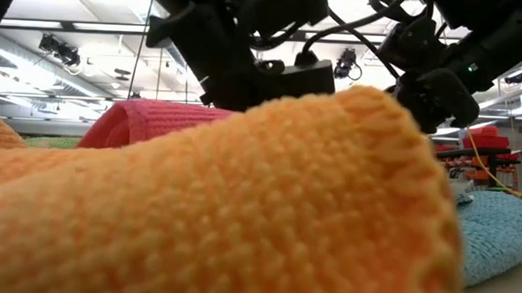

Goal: Fold microfiber towels
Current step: Fold the top blue towel

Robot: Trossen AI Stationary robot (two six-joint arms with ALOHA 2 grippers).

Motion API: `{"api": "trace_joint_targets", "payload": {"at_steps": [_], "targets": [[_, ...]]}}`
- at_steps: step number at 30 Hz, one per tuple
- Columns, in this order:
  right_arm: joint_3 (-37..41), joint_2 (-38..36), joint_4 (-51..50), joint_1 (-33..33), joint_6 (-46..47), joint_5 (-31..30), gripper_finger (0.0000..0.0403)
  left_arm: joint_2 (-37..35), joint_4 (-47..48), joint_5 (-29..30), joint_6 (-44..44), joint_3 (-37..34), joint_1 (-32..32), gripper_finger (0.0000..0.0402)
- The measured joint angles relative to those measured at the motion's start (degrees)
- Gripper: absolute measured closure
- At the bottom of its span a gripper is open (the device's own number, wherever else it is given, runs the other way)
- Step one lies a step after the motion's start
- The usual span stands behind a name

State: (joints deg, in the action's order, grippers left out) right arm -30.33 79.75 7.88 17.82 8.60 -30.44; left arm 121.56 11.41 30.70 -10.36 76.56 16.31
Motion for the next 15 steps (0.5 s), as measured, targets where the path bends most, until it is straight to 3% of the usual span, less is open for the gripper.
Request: {"api": "trace_joint_targets", "payload": {"at_steps": [7, 15], "targets": [[0.0, 0.0, 0.1, 0.3, 0.2, 0.3, 0.0228, 0.9, 0.3, 1.0, -0.1, 0.1, 0.0, 0.0186], [0.0, 0.0, 0.1, 1.9, -1.3, 0.0, 0.0228, 1.0, 2.1, 0.4, 1.8, 0.0, -1.2, 0.0263]]}}
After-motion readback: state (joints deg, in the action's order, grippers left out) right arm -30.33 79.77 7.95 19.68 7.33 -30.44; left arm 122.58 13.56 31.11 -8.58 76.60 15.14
